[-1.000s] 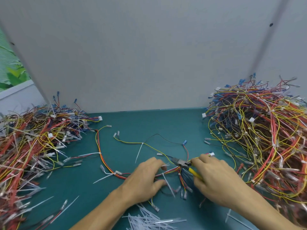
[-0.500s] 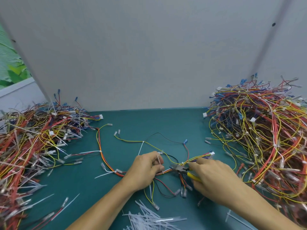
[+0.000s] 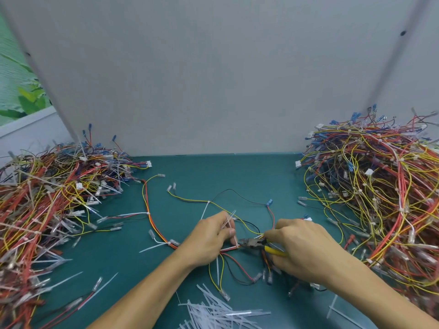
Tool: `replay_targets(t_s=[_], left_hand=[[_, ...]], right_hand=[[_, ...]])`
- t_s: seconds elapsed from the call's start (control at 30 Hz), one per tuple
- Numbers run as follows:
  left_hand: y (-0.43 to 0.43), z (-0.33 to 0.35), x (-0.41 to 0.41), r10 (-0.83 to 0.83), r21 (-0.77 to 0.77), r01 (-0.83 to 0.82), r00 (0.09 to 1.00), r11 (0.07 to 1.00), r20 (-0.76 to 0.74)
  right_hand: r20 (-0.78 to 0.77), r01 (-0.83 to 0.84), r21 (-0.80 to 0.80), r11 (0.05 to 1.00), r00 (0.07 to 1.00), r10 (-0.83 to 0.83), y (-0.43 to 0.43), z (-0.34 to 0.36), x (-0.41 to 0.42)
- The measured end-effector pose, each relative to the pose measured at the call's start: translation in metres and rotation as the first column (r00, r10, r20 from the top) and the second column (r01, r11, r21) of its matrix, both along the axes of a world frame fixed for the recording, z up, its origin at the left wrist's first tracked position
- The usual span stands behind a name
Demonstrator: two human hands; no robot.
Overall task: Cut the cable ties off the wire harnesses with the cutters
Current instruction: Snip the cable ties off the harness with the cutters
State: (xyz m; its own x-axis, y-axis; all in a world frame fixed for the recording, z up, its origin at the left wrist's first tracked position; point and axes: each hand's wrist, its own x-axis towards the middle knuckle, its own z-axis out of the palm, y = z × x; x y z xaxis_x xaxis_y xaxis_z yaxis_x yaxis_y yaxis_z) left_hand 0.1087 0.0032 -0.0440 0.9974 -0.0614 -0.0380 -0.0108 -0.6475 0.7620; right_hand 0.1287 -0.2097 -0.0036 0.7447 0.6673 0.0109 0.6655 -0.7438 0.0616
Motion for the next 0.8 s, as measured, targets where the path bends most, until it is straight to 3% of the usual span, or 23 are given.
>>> replay_targets(t_s=[0.8], left_hand=[[0.003, -0.003, 0.0, -0.026, 0.076, 0.024, 1.0, 0.997, 0.015]], right_hand=[[-0.105, -0.075, -0.032, 0.997, 0.992, 0.071, 0.004, -0.004, 0.013]])
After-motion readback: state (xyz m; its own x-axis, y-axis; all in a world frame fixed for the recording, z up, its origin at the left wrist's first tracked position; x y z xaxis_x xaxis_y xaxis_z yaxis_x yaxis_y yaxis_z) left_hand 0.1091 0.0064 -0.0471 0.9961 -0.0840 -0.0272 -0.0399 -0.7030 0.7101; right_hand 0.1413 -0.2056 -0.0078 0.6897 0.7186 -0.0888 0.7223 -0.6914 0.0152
